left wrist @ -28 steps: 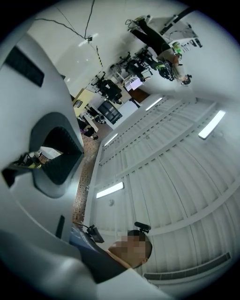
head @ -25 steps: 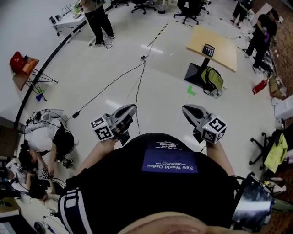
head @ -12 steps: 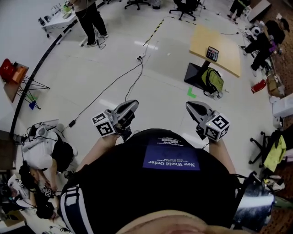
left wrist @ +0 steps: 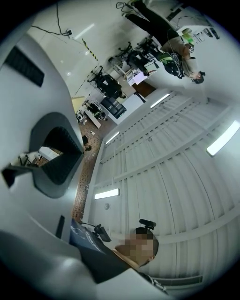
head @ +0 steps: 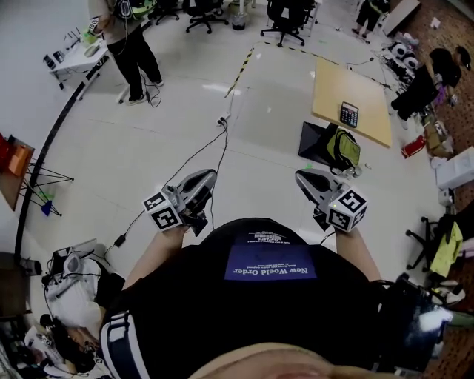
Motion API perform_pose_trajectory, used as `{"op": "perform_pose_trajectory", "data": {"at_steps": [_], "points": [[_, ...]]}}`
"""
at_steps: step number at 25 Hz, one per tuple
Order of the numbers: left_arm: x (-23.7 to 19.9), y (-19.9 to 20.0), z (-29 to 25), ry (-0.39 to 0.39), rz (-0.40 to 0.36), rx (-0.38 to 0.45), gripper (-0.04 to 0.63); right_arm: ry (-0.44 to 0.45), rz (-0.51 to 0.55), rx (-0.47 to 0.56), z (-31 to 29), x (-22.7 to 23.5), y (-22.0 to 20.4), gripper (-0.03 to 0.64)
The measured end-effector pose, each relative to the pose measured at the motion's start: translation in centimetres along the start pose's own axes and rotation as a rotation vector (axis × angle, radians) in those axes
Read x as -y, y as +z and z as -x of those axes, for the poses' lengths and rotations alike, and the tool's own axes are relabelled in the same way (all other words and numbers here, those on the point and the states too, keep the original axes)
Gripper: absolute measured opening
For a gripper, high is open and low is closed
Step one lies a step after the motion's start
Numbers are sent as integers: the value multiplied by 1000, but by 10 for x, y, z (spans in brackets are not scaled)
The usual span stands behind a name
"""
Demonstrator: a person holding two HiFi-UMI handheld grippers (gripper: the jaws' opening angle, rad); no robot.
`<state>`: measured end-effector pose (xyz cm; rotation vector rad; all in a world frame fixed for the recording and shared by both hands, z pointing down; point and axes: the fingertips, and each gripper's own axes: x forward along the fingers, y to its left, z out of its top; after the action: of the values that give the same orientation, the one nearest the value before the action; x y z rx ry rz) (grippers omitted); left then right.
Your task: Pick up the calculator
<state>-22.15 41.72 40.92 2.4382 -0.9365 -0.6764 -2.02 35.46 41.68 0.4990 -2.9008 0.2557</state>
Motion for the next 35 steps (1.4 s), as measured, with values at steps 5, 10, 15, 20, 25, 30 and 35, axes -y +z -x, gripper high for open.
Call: {"op": "perform_pose_trajectory", "data": {"at_steps": [5,10,15,20,25,30,35], "points": [[-58,11,-27,38,2,-14,8,2,-41,12,-41,68,8,-15],[-109,32,-84,108,-60,17,8,88,39,18,-77,151,31,-15],[-160,56,-148,209,-114,54,7,192,76,-29,-114,235,51,-15],[-210,85,-206,280,-207,6,6,239,58,12,-157,303,85,-15],[-271,95,-236,296,-289,-132,7,210,24,-7,-193,349,78,-15],[-347,124,-269,156,-281,-145,7,94,14,-2,-236,398,89,-15],[-418,170,-312,1,-233,-227,8,-72,-19,30,-274,443,115,-15]]}}
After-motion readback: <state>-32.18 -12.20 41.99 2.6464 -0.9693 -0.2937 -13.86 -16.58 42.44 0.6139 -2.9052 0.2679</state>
